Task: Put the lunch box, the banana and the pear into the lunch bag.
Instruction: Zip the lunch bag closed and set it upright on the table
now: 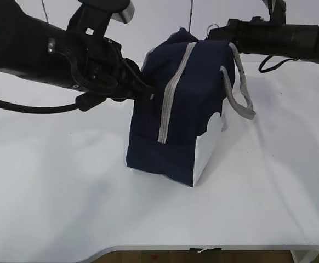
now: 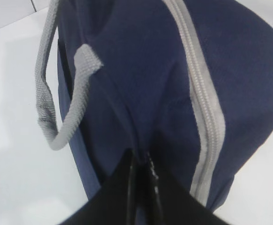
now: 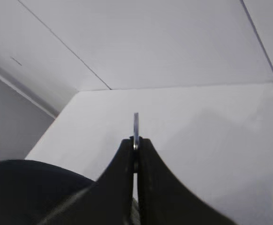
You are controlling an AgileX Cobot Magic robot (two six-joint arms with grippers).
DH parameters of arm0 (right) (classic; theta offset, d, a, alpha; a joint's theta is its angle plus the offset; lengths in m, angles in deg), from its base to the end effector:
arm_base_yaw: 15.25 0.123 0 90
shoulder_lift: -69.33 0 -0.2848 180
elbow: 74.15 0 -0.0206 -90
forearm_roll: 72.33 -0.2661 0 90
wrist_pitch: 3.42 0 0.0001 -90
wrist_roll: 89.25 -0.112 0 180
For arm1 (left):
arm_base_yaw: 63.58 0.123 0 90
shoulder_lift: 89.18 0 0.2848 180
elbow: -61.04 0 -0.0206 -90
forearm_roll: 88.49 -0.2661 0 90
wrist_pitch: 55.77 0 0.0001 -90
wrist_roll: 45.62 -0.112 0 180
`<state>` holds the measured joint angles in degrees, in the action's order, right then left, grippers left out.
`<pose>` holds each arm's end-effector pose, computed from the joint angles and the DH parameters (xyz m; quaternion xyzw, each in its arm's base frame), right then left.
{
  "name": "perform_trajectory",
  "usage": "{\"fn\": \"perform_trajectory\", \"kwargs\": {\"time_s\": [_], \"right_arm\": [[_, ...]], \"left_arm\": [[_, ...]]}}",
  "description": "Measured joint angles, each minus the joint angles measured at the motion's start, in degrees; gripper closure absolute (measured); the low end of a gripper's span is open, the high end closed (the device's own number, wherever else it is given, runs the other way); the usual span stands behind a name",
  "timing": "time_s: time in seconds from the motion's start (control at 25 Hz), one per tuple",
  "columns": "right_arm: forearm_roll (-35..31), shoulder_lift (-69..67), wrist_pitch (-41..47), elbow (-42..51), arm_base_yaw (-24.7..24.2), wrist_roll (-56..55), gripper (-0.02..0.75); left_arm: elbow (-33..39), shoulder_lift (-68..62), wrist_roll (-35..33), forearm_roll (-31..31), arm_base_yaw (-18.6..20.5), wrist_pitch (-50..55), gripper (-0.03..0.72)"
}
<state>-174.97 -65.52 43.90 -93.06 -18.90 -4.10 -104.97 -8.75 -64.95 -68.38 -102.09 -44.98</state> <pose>0.5293 0.0468 0.2101 -0.0703 0.7556 0.3971 0.5162 0.3026 -0.2500 0.2543 0.3017 0.8282 -0.1840 0.4350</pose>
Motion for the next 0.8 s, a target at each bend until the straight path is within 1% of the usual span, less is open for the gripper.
{"fn": "perform_trajectory", "kwargs": {"time_s": [0.16, 0.24, 0.28, 0.44, 0.48, 0.52, 0.64, 0.72, 0.8], "right_arm": [[2.7, 0.0, 5.4, -4.1, 0.0, -0.6, 0.731], [4.4, 0.0, 6.4, -5.4, 0.0, -1.5, 0.731], [5.3, 0.0, 6.7, -5.7, 0.0, -1.8, 0.731], [7.4, 0.0, 7.3, -6.2, 0.0, -2.7, 0.731], [7.5, 0.0, 7.4, -6.2, 0.0, -2.9, 0.731], [7.7, 0.0, 7.5, -6.2, 0.0, -3.0, 0.731], [7.8, 0.0, 7.8, -6.2, 0.0, -3.2, 0.731], [7.8, 0.0, 8.0, -6.2, 0.0, -3.3, 0.731], [7.8, 0.0, 8.1, -6.2, 0.0, -3.3, 0.731]], "left_arm": [[0.0, 0.0, 0.0, 0.3, 0.0, -0.5, 0.684], [0.0, 0.0, 0.0, 1.3, 0.0, -0.9, 0.64], [0.0, 0.0, 0.0, 1.9, 0.0, -1.3, 0.605], [0.0, 0.7, 0.0, 5.3, 0.0, -2.3, 0.36], [0.0, 0.9, 0.0, 6.2, 0.0, -2.4, 0.303], [0.0, 1.4, 0.0, 7.3, 0.0, -2.6, 0.263], [0.0, 3.6, 0.0, 9.8, 0.0, -5.8, 0.217], [-0.5, 4.9, 0.0, 12.2, 0.3, -9.4, 0.209], [-2.1, 5.1, 0.0, 13.8, 1.4, -10.8, 0.209]]}}
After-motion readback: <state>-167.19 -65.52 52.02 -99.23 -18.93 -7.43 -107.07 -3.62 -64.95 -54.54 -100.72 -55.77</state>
